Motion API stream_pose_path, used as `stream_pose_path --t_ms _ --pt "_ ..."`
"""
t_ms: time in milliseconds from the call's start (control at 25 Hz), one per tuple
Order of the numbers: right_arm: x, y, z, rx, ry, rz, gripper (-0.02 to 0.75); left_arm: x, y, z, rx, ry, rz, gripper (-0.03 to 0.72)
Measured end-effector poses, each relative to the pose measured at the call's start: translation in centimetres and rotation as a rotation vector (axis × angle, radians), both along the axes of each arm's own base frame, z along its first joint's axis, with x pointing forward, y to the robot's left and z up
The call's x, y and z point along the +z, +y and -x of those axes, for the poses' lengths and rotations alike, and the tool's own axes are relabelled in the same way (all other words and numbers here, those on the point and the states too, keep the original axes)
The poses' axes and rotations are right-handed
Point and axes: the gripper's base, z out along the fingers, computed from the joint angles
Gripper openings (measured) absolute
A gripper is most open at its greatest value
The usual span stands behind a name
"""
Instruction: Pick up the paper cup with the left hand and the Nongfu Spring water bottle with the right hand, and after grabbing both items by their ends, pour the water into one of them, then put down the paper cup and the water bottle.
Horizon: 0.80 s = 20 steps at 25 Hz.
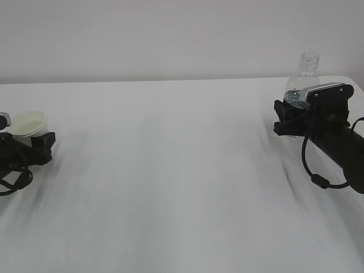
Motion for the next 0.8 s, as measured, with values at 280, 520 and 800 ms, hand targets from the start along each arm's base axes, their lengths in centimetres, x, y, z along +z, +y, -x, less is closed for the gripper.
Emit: stream_pose_path --t_ms 280,520,800 --pt "0.0 0.0 0.0 0.0 0.0 0.0 0.468 1.0 -0.1 1.4 -0.006 0.005 -0.001 0.578" --pt "0.0 0.0 0.0 0.0 0.0 0.0 0.468 0.5 -0.2 2.7 -0.006 0.048 0.002 0.578" --pt "0.0 0.0 0.0 0.0 0.0 0.0 0.468 0.4 -0.3 2.9 -0.013 0.053 0.002 0.606"
